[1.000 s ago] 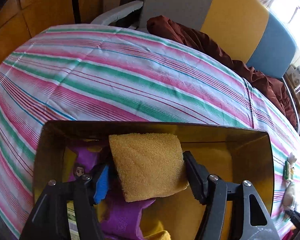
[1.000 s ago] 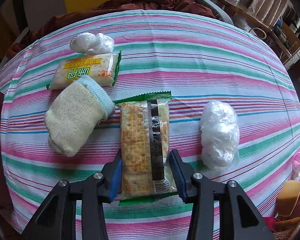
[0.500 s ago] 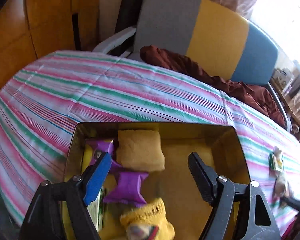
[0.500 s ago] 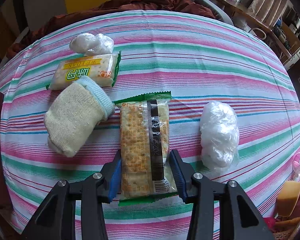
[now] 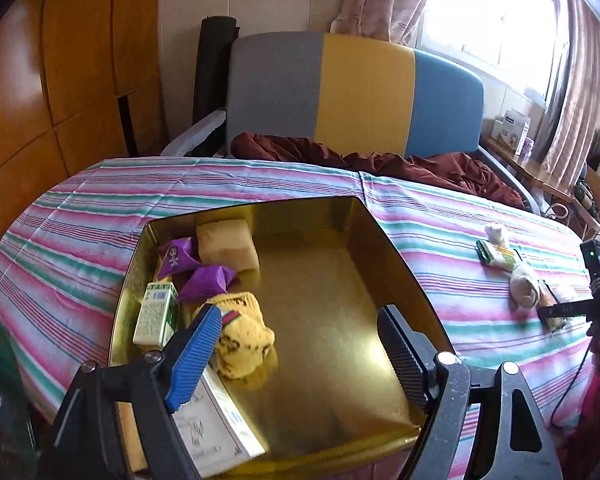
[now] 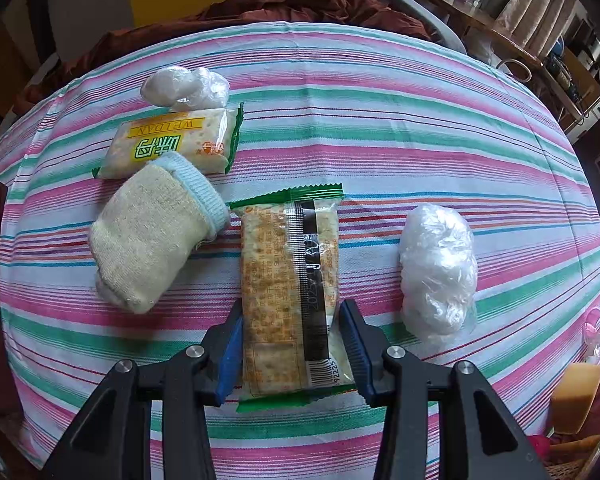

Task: Organize objects
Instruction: 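Carry the cracker packet over the gold tray and open the right gripper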

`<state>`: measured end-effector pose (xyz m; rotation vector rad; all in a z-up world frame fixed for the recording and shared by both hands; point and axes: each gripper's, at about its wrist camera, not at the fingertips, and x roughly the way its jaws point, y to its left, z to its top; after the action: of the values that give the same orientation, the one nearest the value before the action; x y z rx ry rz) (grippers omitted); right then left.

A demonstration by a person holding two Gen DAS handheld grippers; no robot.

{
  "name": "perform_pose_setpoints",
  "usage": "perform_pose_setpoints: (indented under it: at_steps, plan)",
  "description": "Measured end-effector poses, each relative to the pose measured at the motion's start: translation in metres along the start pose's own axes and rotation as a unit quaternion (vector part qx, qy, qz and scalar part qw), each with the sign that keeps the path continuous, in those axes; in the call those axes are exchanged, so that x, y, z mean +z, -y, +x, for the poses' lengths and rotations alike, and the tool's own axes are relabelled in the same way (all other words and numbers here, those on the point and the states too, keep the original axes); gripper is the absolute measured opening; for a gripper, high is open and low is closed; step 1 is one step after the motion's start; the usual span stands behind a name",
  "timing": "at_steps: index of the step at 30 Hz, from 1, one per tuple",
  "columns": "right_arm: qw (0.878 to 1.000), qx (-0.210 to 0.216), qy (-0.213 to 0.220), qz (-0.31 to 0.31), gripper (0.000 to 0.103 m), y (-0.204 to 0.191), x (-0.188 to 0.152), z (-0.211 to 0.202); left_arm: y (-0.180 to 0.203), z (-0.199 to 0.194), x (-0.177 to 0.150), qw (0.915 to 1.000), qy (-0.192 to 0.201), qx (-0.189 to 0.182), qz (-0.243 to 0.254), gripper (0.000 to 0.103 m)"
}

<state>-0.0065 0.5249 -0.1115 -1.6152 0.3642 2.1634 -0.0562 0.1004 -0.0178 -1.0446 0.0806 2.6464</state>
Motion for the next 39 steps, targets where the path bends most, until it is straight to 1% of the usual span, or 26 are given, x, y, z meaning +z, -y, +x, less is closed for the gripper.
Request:
perform_pose_setpoints:
  at_steps: [5,8,12,14,17,21,24,26,29,34,39]
  plan:
    - [1.0,0.003,0.001,0.005,0.044,0.003,0.001,-0.004,0.008,-0.011,-0.016,0.9994,0.015,0.021,0.025,0.081]
    - [1.0,-0.001,0.006,0.011,0.041,0.004,0.003,-0.003,0.007,-0.016,-0.024,0.9992,0.016,0.02,0.029,0.081]
    - [0.999,-0.003,0.019,0.035,0.039,0.016,0.006,-0.004,0.004,-0.017,-0.032,0.9993,0.012,0.019,0.03,0.081]
    - [0.998,0.0,0.031,0.046,0.039,0.022,0.007,-0.009,0.003,-0.018,-0.036,0.9994,0.01,0.017,0.029,0.081]
    - [0.997,0.008,0.06,0.052,0.039,0.024,0.008,-0.022,0.002,-0.019,-0.038,0.9994,0.009,0.015,0.031,0.081]
    - [0.994,0.027,0.091,0.051,0.039,0.015,0.005,-0.041,-0.002,-0.022,-0.042,0.9993,0.009,0.015,0.032,0.081]
    - [0.992,0.047,0.109,0.047,0.039,-0.001,0.002,-0.054,-0.006,-0.022,-0.043,0.9993,0.01,0.016,0.032,0.081]
    - [0.991,0.055,0.121,0.03,0.039,-0.02,-0.001,-0.076,-0.009,-0.022,-0.044,0.9994,0.008,0.016,0.03,0.081]
    - [0.988,0.077,0.137,-0.003,0.039,-0.05,-0.003,-0.097,-0.015,-0.024,-0.045,0.9995,0.009,0.016,0.027,0.081]
    - [0.978,0.127,0.151,-0.071,0.039,-0.12,-0.003,-0.123,-0.025,-0.024,-0.045,0.9996,0.005,0.021,0.019,0.081]
    - [0.963,0.187,0.13,-0.146,0.039,-0.202,-0.015,-0.133,-0.036,-0.027,-0.046,0.9994,0.0,0.028,0.02,0.081]
